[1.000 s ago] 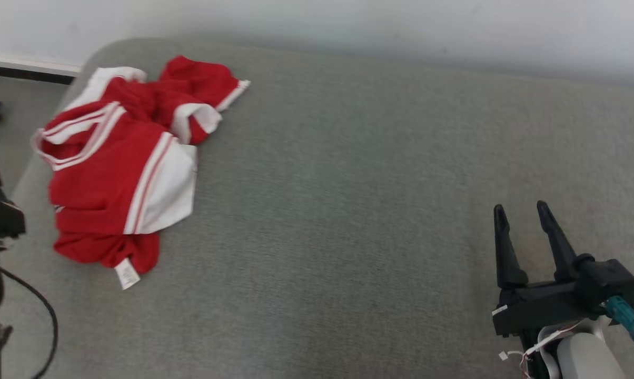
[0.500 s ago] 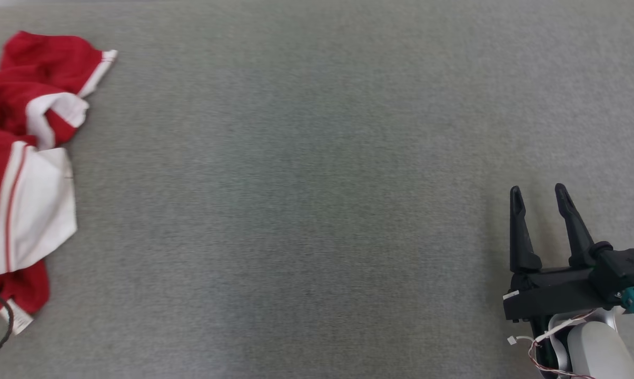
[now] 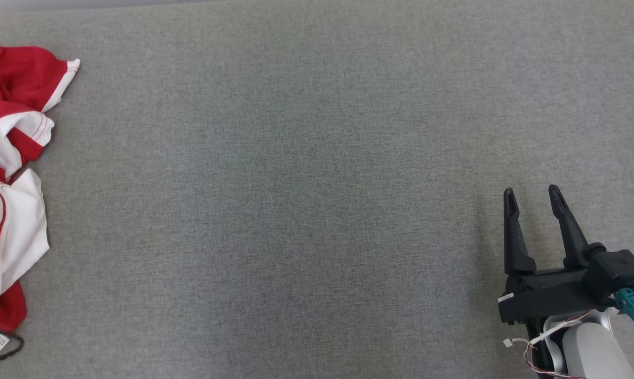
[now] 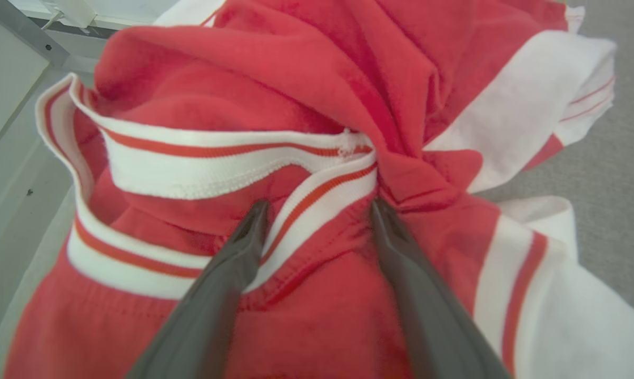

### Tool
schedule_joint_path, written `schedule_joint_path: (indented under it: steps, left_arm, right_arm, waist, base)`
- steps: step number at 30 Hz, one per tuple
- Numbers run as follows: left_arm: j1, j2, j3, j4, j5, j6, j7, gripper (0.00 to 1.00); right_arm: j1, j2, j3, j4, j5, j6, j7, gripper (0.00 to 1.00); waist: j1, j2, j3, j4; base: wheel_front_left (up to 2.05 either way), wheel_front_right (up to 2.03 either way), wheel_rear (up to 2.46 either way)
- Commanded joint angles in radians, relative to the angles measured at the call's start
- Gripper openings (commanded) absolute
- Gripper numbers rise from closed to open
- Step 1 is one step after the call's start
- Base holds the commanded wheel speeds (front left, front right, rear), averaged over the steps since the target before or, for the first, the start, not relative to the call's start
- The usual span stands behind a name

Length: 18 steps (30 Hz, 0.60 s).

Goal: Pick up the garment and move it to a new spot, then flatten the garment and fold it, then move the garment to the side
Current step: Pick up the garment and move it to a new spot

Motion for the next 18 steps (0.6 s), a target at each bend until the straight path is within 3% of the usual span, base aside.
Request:
schedule_joint_path:
  steps: [1, 2, 7, 18]
  left_arm:
    - [0.004, -0.018, -0.003, 0.035, -0.025, -0.006, 0.028, 0.68]
    - [0.009, -0.02, -0.014, 0.044, -0.024, -0.01, 0.035, 0.0]
    - [0.026, -0.015, -0.033, 0.049, -0.036, -0.015, -0.032, 0.0]
    - [-0.055, 0.035, -0.042, -0.057, 0.029, 0.023, -0.386, 0.0]
  right_arm:
    - [0.007, 0.001, 0.002, 0.0, -0.001, -0.002, -0.001, 1.0]
    - [0.01, -0.001, 0.001, 0.0, 0.001, -0.002, -0.001, 1.0]
    - [0.018, -0.006, -0.002, 0.004, 0.007, -0.002, -0.001, 1.0]
    - [0.043, 0.014, 0.005, 0.029, 0.027, -0.002, -0.001, 1.0]
  waist:
    - [0.0001, -0.0001, -0.008, -0.003]
    - [0.0001, -0.0001, -0.01, -0.004]
    - [0.0001, -0.0001, -0.031, -0.003]
    - [0.0001, -0.0001, -0.131, 0.039]
  base:
    - [0.0, 0.0, 0.0]
    - [0.0, 0.0, 0.0]
    - [0.0, 0.0, 0.0]
    - [0.0, 0.0, 0.0]
